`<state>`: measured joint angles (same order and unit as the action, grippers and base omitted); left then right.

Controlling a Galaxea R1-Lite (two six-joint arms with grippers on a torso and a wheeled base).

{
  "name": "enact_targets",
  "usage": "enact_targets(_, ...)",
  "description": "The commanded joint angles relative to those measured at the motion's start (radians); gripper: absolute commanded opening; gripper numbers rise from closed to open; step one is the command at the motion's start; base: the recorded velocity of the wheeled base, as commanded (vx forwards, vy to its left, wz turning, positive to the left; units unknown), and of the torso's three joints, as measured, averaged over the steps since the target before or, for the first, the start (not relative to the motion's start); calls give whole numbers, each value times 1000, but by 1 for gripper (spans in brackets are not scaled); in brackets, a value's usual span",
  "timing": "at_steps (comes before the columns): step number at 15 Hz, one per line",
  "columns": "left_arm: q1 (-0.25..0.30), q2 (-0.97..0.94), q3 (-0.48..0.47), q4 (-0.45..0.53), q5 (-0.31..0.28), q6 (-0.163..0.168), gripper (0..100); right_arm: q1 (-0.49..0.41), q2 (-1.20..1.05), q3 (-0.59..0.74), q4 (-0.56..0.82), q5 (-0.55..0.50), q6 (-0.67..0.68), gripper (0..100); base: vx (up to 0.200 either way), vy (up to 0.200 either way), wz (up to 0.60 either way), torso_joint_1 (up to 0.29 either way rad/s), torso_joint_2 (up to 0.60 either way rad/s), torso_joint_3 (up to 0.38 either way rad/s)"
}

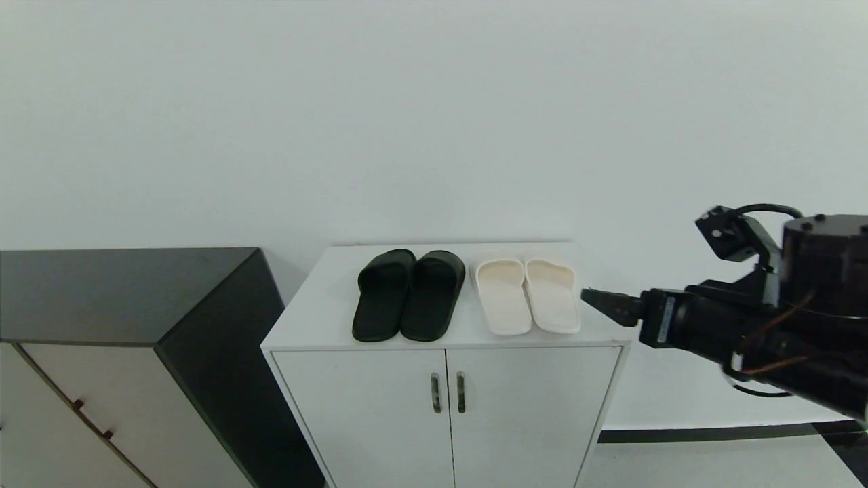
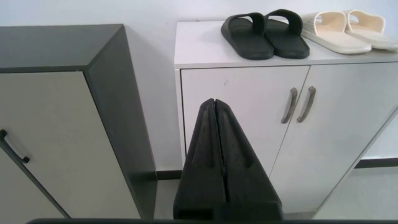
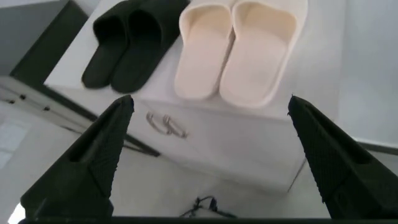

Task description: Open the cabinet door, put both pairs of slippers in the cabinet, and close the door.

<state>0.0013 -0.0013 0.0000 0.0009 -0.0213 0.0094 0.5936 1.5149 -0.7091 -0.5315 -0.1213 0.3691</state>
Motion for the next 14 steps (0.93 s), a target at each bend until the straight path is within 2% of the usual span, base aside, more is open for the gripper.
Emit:
enact_targets(1, 0, 1, 0, -1, 0, 0, 0, 14, 183, -125, -5, -46, -4, 100, 0, 0, 0, 0, 0, 0)
enact_targets(4, 0, 1, 0, -1, 0, -3, 0, 15, 366, -285, -7, -146, -41, 100, 0, 0, 0, 0, 0, 0)
enact_targets(7, 0, 1, 0, 1, 0, -3, 0, 15, 488, -414, -7, -199, -96, 100, 0, 0, 0, 0, 0, 0)
enact_targets(14, 0, 1, 0, -1, 1, -8, 0, 9, 729, -684, 4, -241, -161, 100, 0, 0, 0, 0, 0, 0)
